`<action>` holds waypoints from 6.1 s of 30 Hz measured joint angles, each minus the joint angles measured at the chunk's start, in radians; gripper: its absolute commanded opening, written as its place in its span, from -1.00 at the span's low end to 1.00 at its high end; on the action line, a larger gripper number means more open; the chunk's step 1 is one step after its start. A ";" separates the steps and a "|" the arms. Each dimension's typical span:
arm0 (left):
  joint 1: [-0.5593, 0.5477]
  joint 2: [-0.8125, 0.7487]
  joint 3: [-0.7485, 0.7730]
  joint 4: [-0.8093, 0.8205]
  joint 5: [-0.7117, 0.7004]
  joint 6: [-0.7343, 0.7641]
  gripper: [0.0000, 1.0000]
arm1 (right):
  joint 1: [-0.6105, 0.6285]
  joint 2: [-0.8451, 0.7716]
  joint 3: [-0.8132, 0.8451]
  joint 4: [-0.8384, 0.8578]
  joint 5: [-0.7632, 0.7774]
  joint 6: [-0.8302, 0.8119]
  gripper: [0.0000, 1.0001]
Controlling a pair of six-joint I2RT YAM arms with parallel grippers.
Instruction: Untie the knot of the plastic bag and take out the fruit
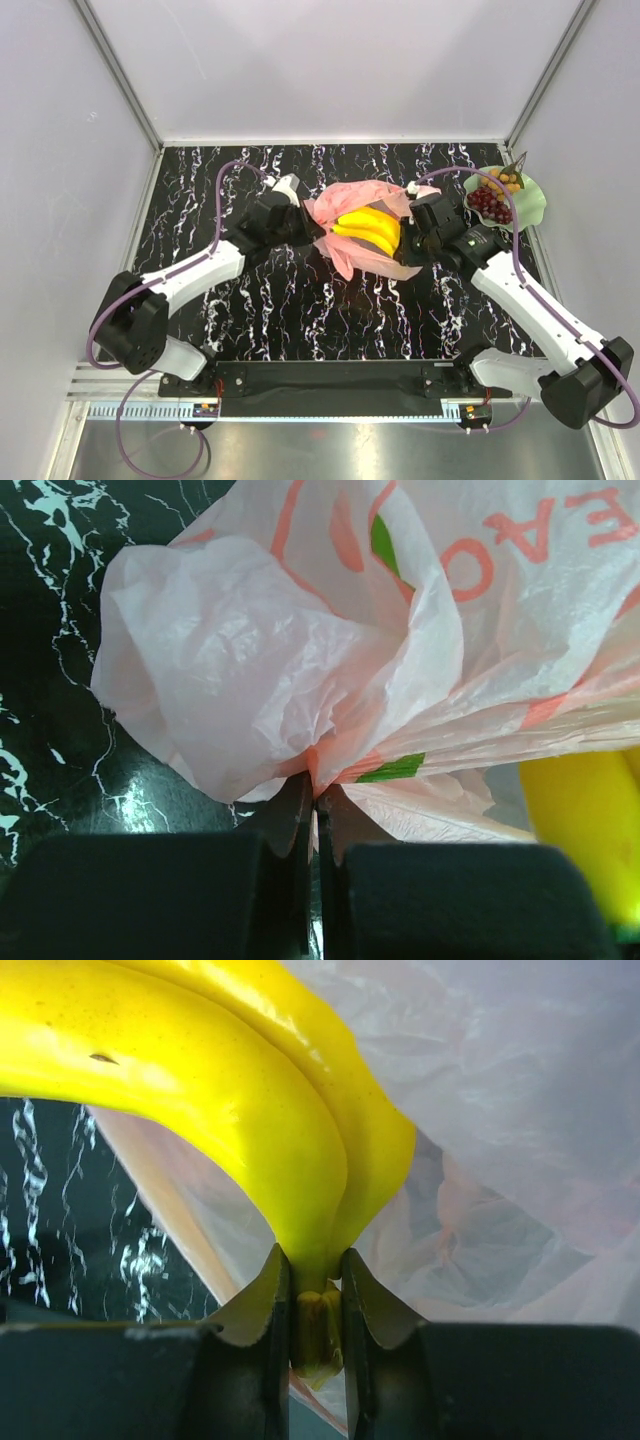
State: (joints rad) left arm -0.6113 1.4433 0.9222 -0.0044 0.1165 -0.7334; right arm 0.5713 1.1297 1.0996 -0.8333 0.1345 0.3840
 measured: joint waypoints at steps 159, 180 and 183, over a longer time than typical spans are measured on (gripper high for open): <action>-0.035 -1.197 -0.217 -0.453 -0.201 0.155 0.98 | -0.715 -0.698 0.180 0.175 -0.876 0.091 0.99; -0.035 -1.223 -0.208 -0.583 -0.286 0.169 0.98 | -0.709 -0.810 0.211 0.160 -0.724 0.091 0.99; -0.035 -1.223 -0.204 -0.595 -0.295 0.169 0.98 | -0.708 -0.810 0.211 0.152 -0.710 0.090 0.99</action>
